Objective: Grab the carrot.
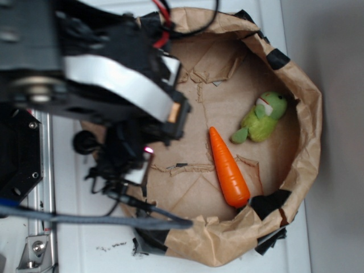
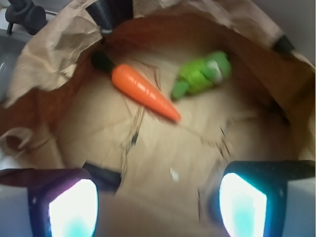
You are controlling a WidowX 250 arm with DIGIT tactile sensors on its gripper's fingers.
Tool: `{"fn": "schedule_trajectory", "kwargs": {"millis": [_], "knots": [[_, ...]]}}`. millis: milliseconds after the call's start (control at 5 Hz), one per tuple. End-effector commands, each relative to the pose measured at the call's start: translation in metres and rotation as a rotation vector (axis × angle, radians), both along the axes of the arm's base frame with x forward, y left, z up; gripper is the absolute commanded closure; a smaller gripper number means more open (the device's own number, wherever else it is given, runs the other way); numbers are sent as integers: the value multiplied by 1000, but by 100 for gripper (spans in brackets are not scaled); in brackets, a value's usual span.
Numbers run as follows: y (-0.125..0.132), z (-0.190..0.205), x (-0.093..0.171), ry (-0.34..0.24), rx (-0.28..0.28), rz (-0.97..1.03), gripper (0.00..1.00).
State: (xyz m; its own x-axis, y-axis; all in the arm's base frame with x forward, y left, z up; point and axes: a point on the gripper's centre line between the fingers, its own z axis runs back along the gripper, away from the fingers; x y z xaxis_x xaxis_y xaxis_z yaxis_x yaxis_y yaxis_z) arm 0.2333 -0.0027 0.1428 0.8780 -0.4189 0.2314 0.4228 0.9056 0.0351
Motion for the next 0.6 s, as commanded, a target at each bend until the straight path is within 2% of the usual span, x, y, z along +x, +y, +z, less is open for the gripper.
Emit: {"fn": "schedule_trajectory", "kwargs": {"millis": [0,200,400], "knots": [[-29,-27,59,-52,68,-132,0],[-38,-53,75,-34,110,-163,0],[-49,-74,76,3,110,-198,0]]}}
